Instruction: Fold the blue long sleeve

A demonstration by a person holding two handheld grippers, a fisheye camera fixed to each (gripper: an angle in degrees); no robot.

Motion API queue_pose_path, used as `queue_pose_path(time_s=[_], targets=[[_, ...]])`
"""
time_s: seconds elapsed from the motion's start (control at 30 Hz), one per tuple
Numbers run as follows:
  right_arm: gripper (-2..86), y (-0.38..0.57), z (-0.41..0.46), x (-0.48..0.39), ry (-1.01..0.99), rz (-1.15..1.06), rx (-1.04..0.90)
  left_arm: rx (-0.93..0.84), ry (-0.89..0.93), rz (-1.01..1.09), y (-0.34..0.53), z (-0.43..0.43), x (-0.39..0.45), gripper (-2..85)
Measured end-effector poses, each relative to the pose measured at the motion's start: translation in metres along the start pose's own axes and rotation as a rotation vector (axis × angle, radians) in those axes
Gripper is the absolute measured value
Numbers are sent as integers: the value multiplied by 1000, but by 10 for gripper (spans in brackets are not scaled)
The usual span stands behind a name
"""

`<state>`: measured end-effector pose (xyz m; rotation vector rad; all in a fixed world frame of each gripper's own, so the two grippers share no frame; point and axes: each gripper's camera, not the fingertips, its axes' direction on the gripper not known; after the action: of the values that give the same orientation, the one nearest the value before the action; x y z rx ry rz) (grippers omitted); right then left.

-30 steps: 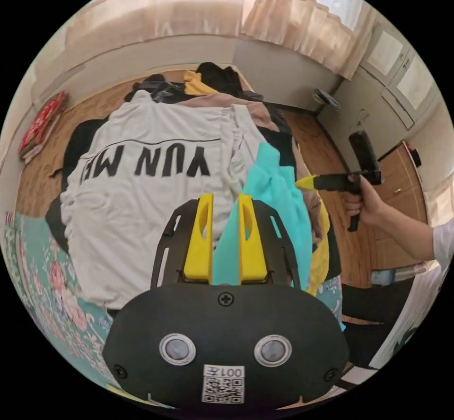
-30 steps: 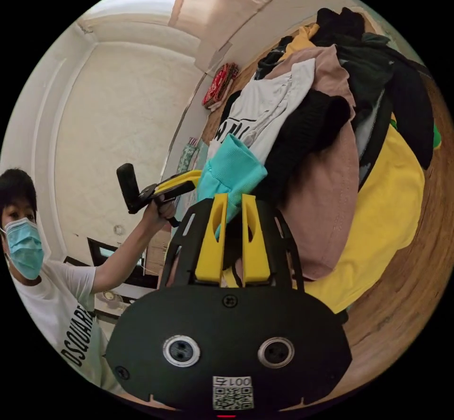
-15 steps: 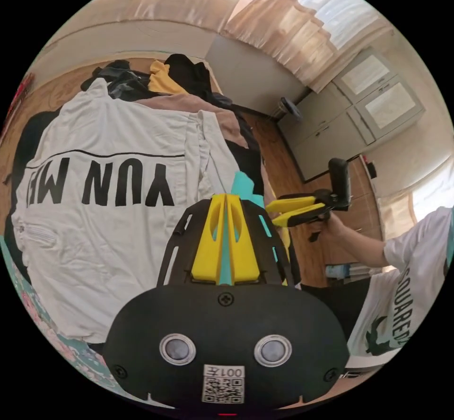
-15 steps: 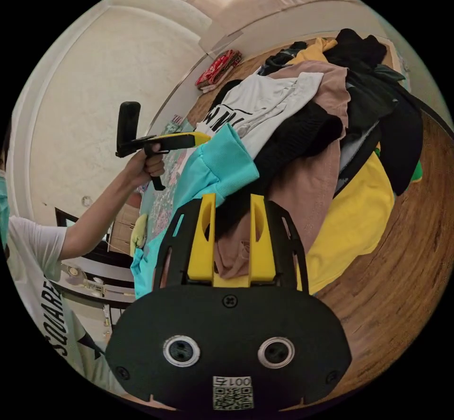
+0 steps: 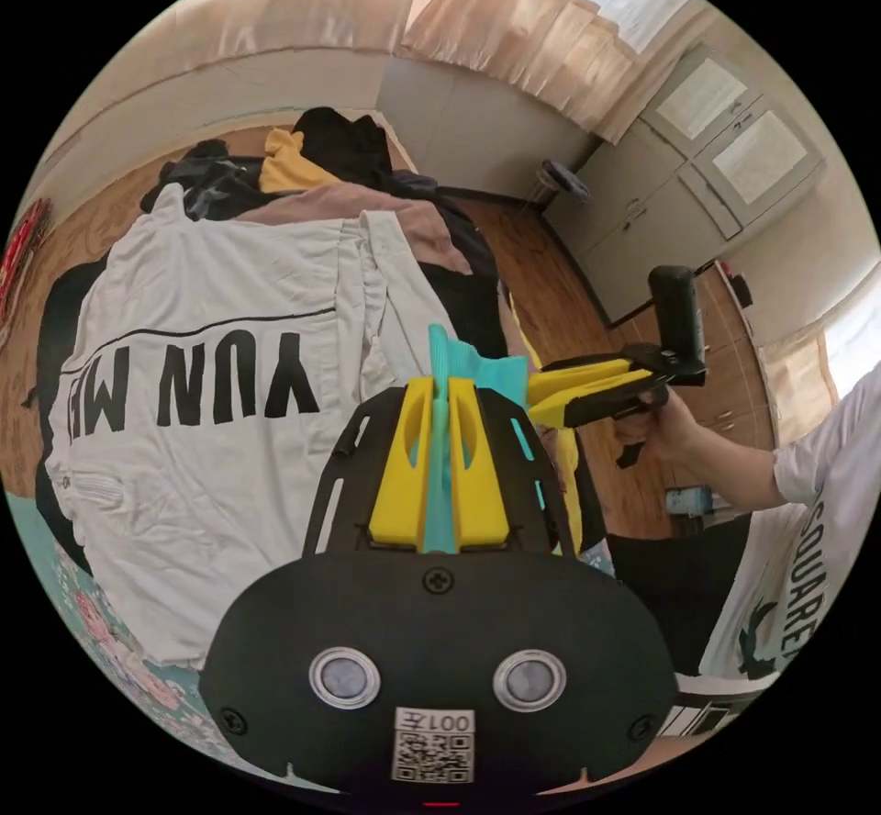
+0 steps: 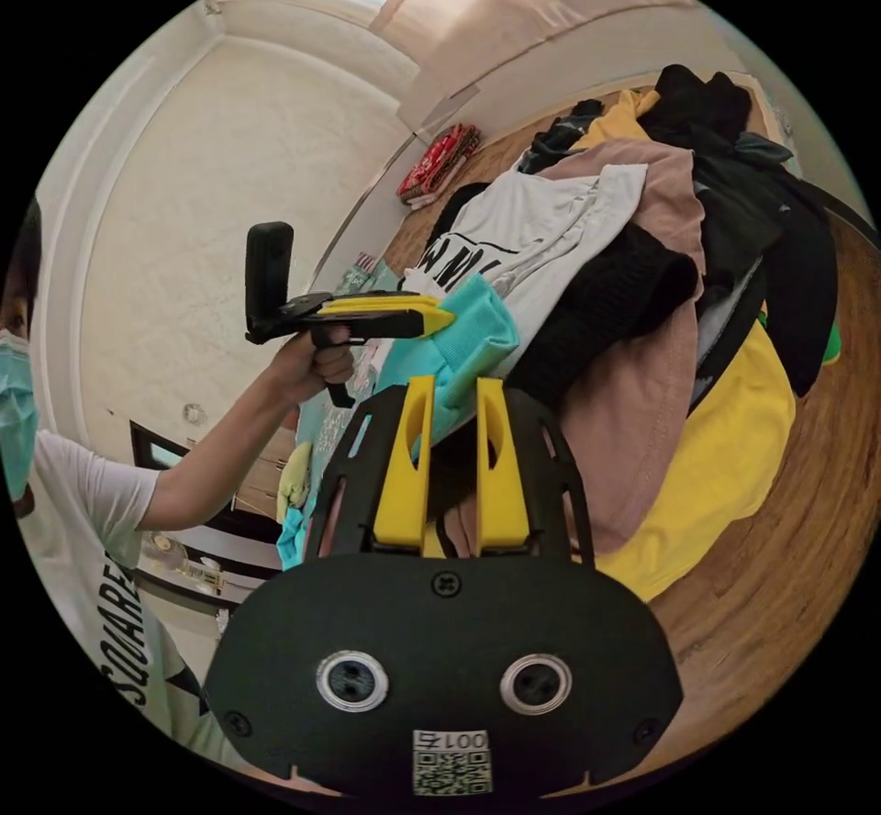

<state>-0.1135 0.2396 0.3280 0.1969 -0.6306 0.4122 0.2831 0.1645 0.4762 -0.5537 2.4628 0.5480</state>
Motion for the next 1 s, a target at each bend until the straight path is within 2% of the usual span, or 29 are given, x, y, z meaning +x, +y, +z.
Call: queue_pose_path(time_s=[0.2,0.37,0.43,0.6,0.67,0.8,0.9,1.0], targets=[[86,3,33,-3,-43,-42,-44,109,83,14,22,-51,20,17],[31,17,43,13,-276,35,90,156,31,-26,50,-97,37,23],[22,24,33,4,-315,7,119,173,68,-27,60,-112,42,26],[11,39,6,-44,-239,-110,90,198,195,60,79,-143,71,31],[9,45,1,-57,-137,-99,54,215,243,93,87,-160,87,31],[7,57,2,-98,-65,-191,42,258,218,162,112,-201,116,30],[6,73,11,-152,-96,-334,42,320,282,212,151,-253,132,26],[6,95,35,-200,-218,-418,11,365,354,260,213,-317,144,18]])
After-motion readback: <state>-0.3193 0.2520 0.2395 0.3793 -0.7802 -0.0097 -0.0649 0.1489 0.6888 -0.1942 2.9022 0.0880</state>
